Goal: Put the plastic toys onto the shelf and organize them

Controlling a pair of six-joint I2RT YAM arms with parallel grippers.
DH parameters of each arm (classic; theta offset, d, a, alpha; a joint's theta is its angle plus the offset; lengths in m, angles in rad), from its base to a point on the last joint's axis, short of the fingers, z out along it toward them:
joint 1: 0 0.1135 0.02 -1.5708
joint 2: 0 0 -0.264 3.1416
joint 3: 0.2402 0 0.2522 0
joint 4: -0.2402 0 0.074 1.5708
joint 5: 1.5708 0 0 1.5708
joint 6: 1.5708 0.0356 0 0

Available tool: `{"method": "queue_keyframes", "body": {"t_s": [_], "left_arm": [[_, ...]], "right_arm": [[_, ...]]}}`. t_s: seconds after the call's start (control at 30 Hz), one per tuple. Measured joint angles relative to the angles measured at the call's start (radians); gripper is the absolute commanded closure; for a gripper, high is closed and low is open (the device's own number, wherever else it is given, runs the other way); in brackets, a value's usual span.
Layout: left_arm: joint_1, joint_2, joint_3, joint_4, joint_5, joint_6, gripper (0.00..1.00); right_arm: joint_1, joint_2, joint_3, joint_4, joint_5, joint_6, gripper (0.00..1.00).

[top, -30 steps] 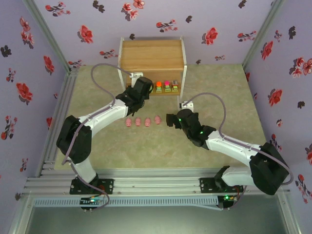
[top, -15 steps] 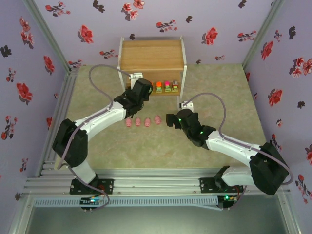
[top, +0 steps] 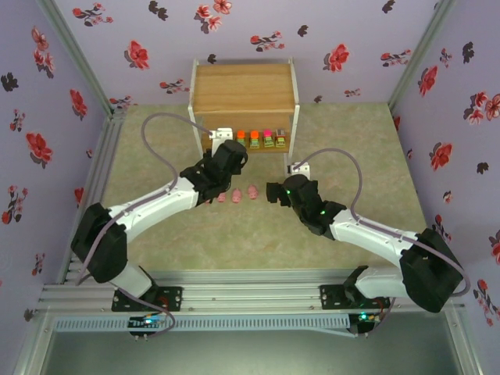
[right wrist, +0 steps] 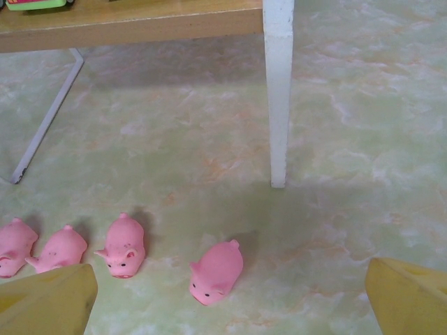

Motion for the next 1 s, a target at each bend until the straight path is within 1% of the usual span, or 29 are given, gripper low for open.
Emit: {"method": "queue_keyframes", "body": {"t_s": [0.2, 0.33, 0.53, 0.63, 0.87, 1.0], "left_arm": [[-0.056, -0.08, -0.066, -0.003, -0.018, 0.0, 0.5], [-0.075, -0.104, -0.109, -0.004, -0.024, 0.005, 0.49], [-0.091, -0.153, -0.191, -0.001, -0.024, 0.015, 0.43], [-0.098, -0.188, -0.227, -0.002, -0.023, 0.012, 0.39], [-0.131, -0.238, -0.234, -0.066, -0.008, -0.063, 0.38], [-0.152, -0.269, -0.295, -0.052, 0.0, -0.082, 0.38]], "right_arm": [[0.0, 0.0, 0.0, 0.0, 0.0, 0.0, 0.01], [0.0, 0.01, 0.0, 0.0, 0.0, 0.0, 0.01], [0.0, 0.014, 0.0, -0.006, 0.004, 0.004, 0.01], [0.0, 0.014, 0.0, -0.034, 0.018, 0.011, 0.01], [0.007, -0.021, 0.0, -0.109, 0.059, 0.037, 0.01], [0.02, -0.062, -0.011, -0.134, 0.074, 0.068, 0.01]]}}
